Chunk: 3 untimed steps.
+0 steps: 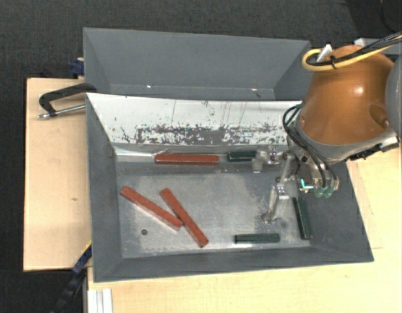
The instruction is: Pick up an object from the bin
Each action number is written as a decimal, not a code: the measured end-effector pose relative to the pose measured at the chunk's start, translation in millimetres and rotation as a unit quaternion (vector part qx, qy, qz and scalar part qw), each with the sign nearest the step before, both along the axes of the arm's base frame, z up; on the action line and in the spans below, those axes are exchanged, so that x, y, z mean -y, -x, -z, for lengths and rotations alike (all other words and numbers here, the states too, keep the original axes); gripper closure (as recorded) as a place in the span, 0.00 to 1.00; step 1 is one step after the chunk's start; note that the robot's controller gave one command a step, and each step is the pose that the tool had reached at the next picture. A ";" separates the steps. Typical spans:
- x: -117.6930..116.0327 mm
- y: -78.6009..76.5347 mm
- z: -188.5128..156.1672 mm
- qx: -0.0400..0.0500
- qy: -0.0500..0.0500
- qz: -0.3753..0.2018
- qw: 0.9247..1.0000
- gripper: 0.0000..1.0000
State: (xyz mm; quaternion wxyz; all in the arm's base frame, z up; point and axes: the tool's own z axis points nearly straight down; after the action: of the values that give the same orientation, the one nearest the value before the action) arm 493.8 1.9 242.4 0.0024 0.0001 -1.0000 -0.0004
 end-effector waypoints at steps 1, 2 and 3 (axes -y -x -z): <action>0.0 -1.4 -3.3 0.004 0.000 0.000 1.000 0.00; 26.5 -1.4 45.5 0.006 0.000 -0.047 0.999 0.00; 53.7 0.8 100.6 0.004 0.000 -0.051 0.999 0.00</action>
Offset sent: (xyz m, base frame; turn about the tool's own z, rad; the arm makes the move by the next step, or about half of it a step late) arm -0.0014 -0.0619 -0.1094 -0.2024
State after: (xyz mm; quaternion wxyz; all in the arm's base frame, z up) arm 493.0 -51.9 141.9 -0.0020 0.0514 -0.9987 -0.0002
